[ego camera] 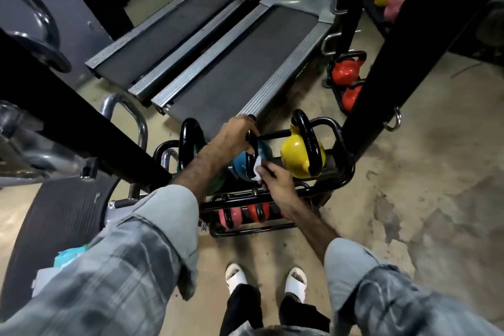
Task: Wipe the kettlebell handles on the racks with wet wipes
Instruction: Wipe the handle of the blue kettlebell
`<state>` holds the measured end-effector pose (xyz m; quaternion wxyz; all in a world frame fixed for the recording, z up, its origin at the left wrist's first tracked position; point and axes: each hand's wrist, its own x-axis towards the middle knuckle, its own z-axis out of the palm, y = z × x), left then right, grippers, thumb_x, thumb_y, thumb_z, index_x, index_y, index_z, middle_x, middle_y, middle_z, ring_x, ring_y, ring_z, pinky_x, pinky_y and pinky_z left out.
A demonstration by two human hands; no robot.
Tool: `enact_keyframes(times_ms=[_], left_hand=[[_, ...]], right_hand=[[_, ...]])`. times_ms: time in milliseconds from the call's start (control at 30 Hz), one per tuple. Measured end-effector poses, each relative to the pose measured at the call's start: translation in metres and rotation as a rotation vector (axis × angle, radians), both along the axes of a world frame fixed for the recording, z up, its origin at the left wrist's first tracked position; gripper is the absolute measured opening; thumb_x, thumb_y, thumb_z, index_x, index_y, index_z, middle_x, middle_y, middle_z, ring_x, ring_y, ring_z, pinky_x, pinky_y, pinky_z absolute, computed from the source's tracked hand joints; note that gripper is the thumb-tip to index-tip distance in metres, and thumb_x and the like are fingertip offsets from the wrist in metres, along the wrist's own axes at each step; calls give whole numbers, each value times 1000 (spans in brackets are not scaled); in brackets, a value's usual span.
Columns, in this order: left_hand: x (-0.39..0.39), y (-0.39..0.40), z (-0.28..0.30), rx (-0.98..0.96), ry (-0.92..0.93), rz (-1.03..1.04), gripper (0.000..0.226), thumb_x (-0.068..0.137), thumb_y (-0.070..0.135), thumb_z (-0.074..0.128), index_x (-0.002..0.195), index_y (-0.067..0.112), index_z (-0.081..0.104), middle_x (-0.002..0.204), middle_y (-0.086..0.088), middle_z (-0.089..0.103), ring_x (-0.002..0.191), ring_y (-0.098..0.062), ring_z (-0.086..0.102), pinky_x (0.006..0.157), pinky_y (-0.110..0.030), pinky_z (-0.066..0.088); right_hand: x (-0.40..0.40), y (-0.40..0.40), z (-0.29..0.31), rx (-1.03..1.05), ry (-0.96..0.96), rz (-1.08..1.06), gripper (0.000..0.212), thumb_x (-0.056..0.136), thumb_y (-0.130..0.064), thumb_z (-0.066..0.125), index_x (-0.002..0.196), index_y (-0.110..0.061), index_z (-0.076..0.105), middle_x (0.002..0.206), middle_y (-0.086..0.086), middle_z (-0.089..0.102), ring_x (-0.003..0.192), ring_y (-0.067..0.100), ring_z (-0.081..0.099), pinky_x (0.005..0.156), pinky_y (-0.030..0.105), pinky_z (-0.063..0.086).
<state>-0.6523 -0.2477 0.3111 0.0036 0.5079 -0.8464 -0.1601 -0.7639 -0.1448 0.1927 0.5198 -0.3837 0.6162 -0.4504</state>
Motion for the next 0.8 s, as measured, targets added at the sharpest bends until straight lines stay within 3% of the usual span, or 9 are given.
enact_keyframes(times_ms=[133,267,367,467,633,800], left_hand=[[-3,1,-2,-12,-14,15,55,64,8,82,116,14,67,129,-6,54,117,-24,52,88,-28,41],[0,2,-7,-3,-22,14,58,70,7,77,125,15,63,142,-5,50,127,-25,49,97,-33,41],[7,3,-17,13,59,63,61,71,7,78,129,17,61,148,-1,43,132,-21,46,106,-33,40],[9,2,-21,25,118,124,60,68,5,80,125,18,64,143,-2,49,128,-18,50,105,-25,39],[9,1,-20,47,182,145,61,63,6,83,121,16,66,139,-4,52,126,-16,52,102,-19,38],[13,0,-22,48,203,138,57,64,5,84,118,16,68,135,-7,56,123,-15,54,94,-11,37]], right_hand=[[-3,-3,-2,-9,-18,-11,31,89,-18,70,120,-15,68,74,-8,63,55,0,51,62,21,45],[15,0,12,-101,22,-212,32,86,-20,73,116,-10,71,87,1,74,58,-6,60,60,9,47],[23,-6,16,-99,17,-295,32,89,-27,70,117,-11,70,93,1,76,75,-2,64,69,14,52],[22,-10,13,-66,-28,-311,29,89,-28,70,113,-12,73,92,-5,75,82,3,67,75,21,55],[21,19,-6,-43,1,-286,30,84,-21,75,112,-11,73,99,-6,74,86,-8,66,84,16,52],[19,-20,22,-94,-132,-345,27,86,-12,72,113,-8,71,93,-10,73,86,-3,67,77,13,53]])
